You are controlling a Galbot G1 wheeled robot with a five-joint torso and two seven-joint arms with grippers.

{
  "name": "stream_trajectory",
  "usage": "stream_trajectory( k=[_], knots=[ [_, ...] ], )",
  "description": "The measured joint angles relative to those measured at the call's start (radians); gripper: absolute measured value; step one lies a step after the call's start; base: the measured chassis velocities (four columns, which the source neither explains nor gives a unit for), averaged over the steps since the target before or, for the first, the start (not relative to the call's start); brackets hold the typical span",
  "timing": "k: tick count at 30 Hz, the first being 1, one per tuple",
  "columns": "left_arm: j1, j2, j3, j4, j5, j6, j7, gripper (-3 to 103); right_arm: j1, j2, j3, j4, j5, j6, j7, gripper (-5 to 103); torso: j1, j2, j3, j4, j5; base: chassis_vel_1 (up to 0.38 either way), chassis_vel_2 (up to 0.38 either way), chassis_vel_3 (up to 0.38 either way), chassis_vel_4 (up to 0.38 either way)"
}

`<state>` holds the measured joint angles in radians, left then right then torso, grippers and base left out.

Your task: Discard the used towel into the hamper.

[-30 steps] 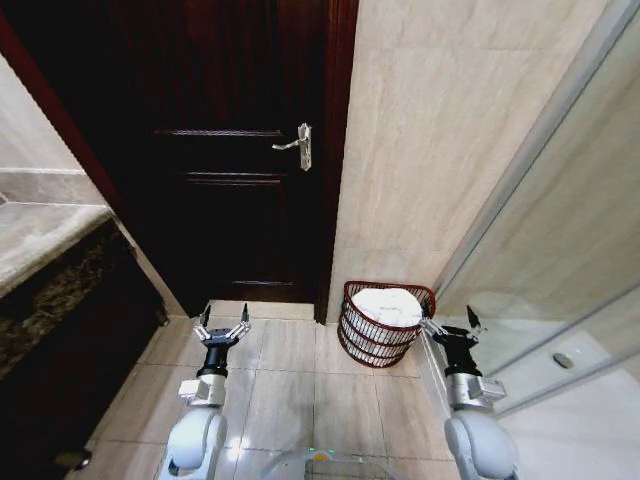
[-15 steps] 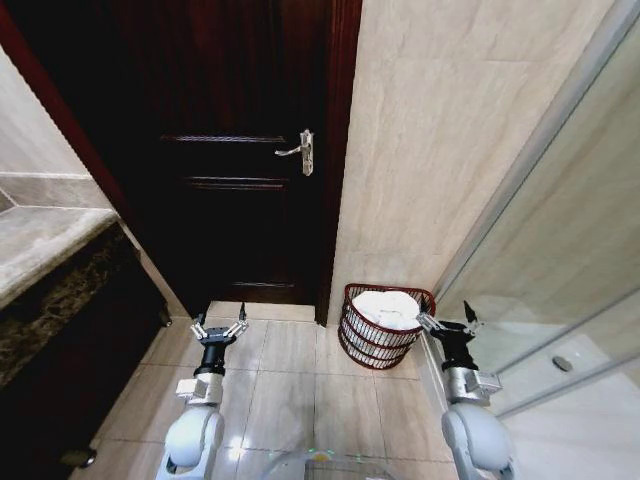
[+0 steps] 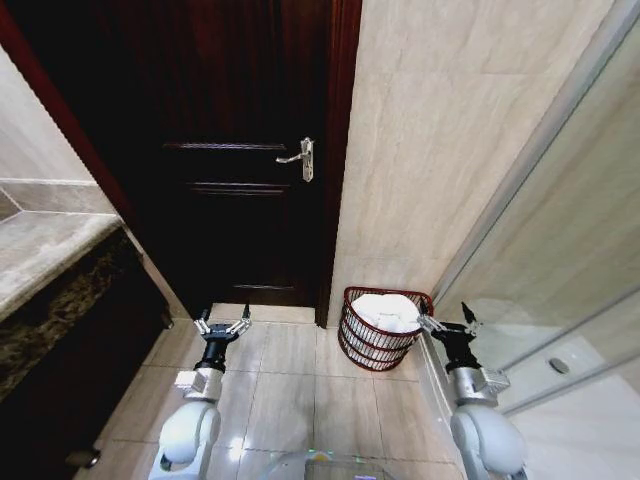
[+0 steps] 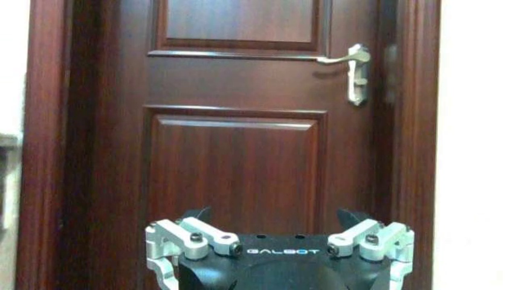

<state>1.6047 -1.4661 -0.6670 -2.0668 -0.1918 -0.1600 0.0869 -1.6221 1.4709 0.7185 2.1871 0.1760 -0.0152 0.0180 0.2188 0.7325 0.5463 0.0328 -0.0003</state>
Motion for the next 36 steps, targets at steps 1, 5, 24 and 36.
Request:
stream_trajectory(
  k=[1,5,24,36],
  knots=[
    [0.002,0.021,0.007,-0.007,-0.004,0.008,-0.009,100,-0.009,-0.001,-0.001,0.005,0.004,0.001,0.0,100,0.002,0.005,0.003,0.0,0.0004,0.0,0.0,0.0,0.0],
    [0.018,0.088,0.023,-0.027,-0.024,0.015,-0.044,100,-0.035,-0.019,-0.026,0.02,0.015,0.005,0.012,100,0.01,0.021,0.012,-0.0003,0.0001,0.0,0.0,0.0,0.0],
    [0.026,0.108,0.027,-0.076,-0.042,0.017,-0.137,100,-0.043,0.003,-0.059,0.087,-0.058,0.006,-0.013,100,0.047,0.108,0.062,0.0,0.0002,0.0,0.0,0.0,0.0],
    [0.031,0.107,0.024,-0.109,-0.072,0.048,-0.147,100,-0.08,0.015,-0.049,0.126,-0.014,-0.004,-0.005,100,0.07,0.161,0.091,0.0,0.0002,0.0,0.0,0.0,0.0]
  ],
)
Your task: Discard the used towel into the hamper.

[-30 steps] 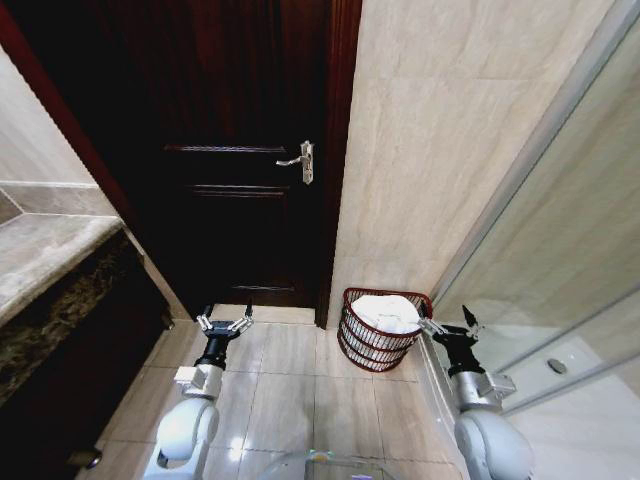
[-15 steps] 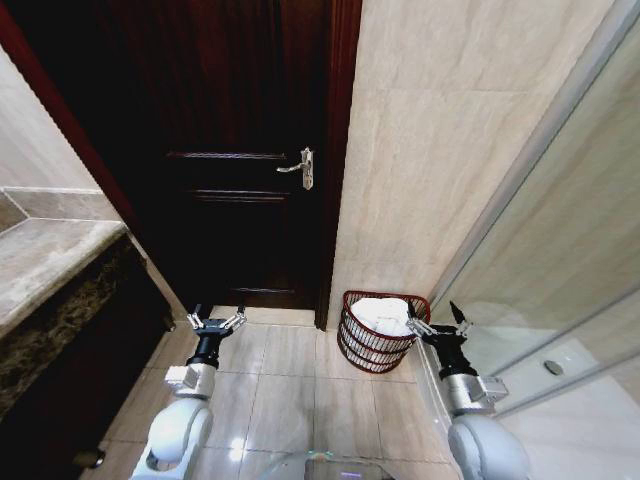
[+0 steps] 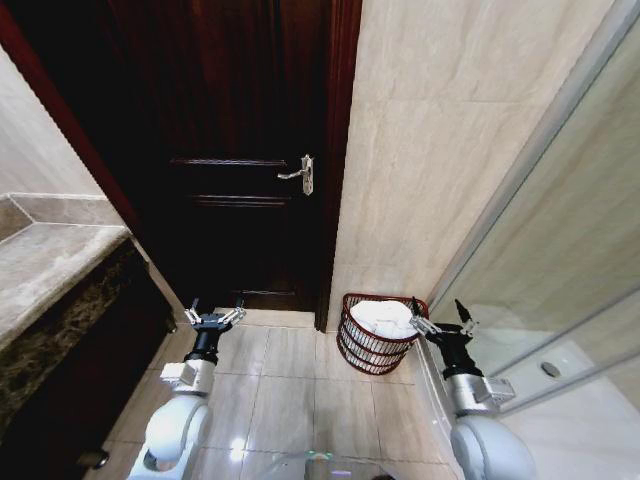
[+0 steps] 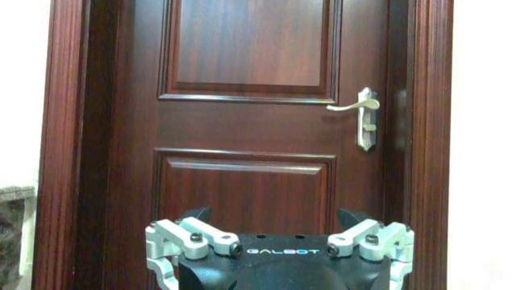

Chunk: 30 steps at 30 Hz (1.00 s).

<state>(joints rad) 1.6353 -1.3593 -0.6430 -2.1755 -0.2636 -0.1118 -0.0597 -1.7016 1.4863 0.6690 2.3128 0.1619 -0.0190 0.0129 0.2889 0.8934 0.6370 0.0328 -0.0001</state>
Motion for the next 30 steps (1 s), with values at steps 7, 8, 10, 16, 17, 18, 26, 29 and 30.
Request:
stream_trajectory(
  k=[7,8,10,16,17,18,26,29,30],
  knots=[
    [-0.006,0.008,-0.006,-0.011,-0.002,0.003,0.019,100,0.007,-0.003,0.007,0.009,-0.002,-0.004,0.0,100,0.016,0.034,0.019,0.0001,0.0001,0.0,0.0,0.0,0.0],
    [-0.006,0.008,-0.006,-0.011,-0.002,0.003,0.019,100,0.007,-0.003,0.007,0.009,-0.002,-0.004,0.0,100,0.016,0.034,0.019,0.0001,0.0001,0.0,0.0,0.0,0.0],
    [-0.008,0.009,-0.006,-0.012,-0.004,0.007,0.024,100,0.009,-0.004,0.007,0.012,-0.003,-0.006,0.0,100,0.02,0.043,0.024,0.0001,0.0001,0.0,0.0,0.0,0.0],
    [-0.009,0.005,-0.006,-0.013,0.01,0.01,0.035,100,0.017,-0.013,0.007,0.012,-0.002,-0.011,-0.001,100,0.035,0.078,0.043,0.0001,0.0001,0.0,0.0,0.0,0.0],
    [-0.009,0.005,-0.006,-0.013,0.01,0.01,0.035,100,0.017,-0.013,0.007,0.012,-0.002,-0.011,-0.001,100,0.035,0.078,0.043,0.0001,0.0001,0.0,0.0,0.0,0.0],
    [-0.009,0.004,-0.006,-0.013,0.012,0.01,0.035,100,0.019,-0.014,0.008,0.012,-0.002,-0.011,-0.001,100,0.036,0.081,0.045,0.0001,0.0001,0.0,0.0,0.0,0.0],
    [-0.009,-0.011,-0.003,-0.027,0.036,0.016,0.038,100,0.025,-0.026,0.016,0.016,0.009,-0.016,-0.001,100,0.055,0.124,0.069,0.0,0.0001,0.0,0.0,0.0,0.0],
    [-0.006,-0.016,-0.003,-0.03,0.041,0.016,0.039,100,0.023,-0.027,0.018,0.019,0.013,-0.016,-0.001,100,0.059,0.133,0.074,0.0,0.0002,0.0,0.0,0.0,0.0],
    [-0.001,-0.02,-0.002,-0.034,0.045,0.016,0.039,100,0.02,-0.027,0.019,0.022,0.015,-0.016,-0.001,100,0.062,0.14,0.078,0.0,0.0001,0.0,0.0,0.0,0.0]
  ],
)
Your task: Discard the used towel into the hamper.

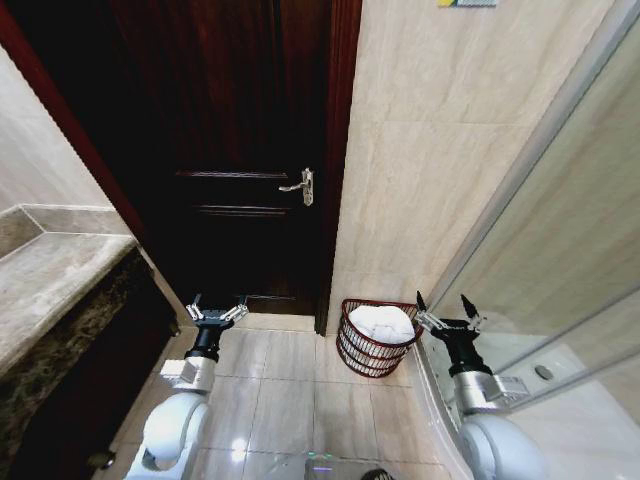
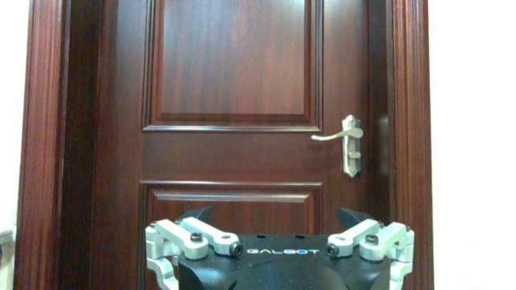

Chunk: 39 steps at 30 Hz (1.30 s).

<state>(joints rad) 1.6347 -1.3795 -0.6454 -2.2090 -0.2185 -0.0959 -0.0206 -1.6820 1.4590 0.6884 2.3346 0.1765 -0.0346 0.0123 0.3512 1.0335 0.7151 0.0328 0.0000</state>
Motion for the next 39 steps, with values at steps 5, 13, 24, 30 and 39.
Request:
stream_trajectory(
  k=[5,13,24,30,39],
  knots=[
    [0.017,-0.009,-0.001,-0.007,0.006,-0.01,0.001,100,-0.011,0.0,0.002,0.006,0.002,0.003,-0.002,100,0.01,0.022,0.012,0.0,0.0001,0.0,0.0,0.0,0.0],
    [0.019,-0.018,-0.002,-0.023,0.031,-0.016,0.003,100,-0.012,-0.008,0.018,0.019,0.019,0.004,-0.002,100,0.03,0.068,0.038,0.0,0.0,0.0,0.0,0.0,0.0],
    [0.04,-0.054,-0.004,-0.059,0.072,-0.012,0.002,100,0.003,-0.023,0.051,0.034,0.076,-0.007,-0.007,100,0.056,0.124,0.067,0.0001,0.0,0.0,0.0,0.0,0.0],
    [0.044,-0.064,-0.005,-0.065,0.078,-0.012,0.001,100,0.003,-0.037,0.065,0.031,0.081,-0.006,-0.011,100,0.067,0.148,0.08,0.0,0.0,0.0,0.0,0.0,0.0],
    [0.042,-0.076,-0.001,-0.066,0.086,-0.013,0.001,100,-0.009,-0.047,0.069,0.004,0.082,0.014,-0.019,100,0.089,0.197,0.108,0.0,0.0,0.0,0.0,0.0,0.0]
  ],
)
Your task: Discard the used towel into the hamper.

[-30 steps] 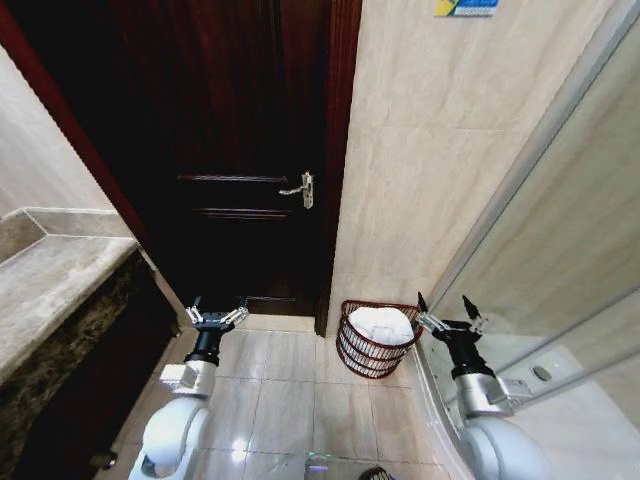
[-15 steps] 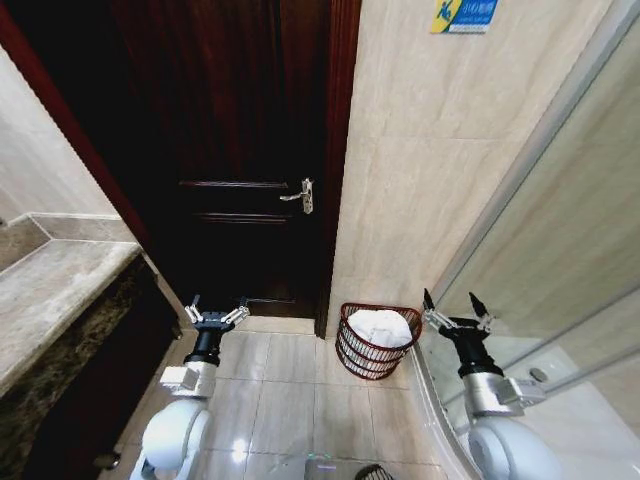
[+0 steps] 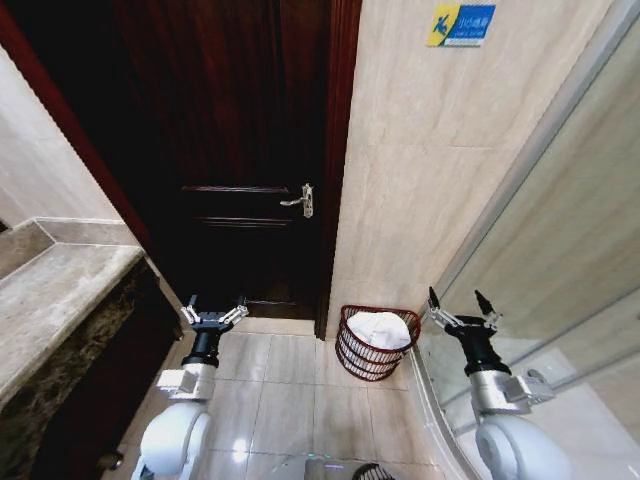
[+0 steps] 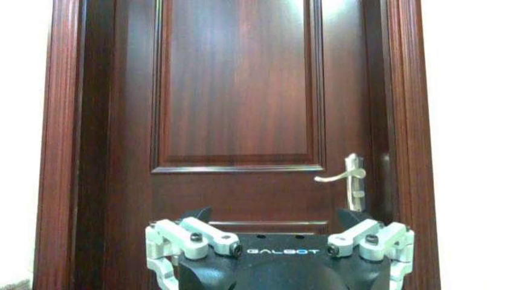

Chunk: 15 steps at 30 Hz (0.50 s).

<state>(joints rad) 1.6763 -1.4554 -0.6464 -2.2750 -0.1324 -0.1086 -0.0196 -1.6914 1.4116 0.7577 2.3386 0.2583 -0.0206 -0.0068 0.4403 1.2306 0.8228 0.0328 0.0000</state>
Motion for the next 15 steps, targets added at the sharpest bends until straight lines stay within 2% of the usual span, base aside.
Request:
stream_trajectory(
  k=[15],
  knots=[
    [-0.005,-0.003,0.001,0.013,0.002,-0.004,0.004,100,0.007,-0.01,-0.004,-0.006,-0.001,0.002,-0.004,100,0.038,0.083,0.045,0.0,0.0,0.0,0.0,0.0,0.0]
  ],
)
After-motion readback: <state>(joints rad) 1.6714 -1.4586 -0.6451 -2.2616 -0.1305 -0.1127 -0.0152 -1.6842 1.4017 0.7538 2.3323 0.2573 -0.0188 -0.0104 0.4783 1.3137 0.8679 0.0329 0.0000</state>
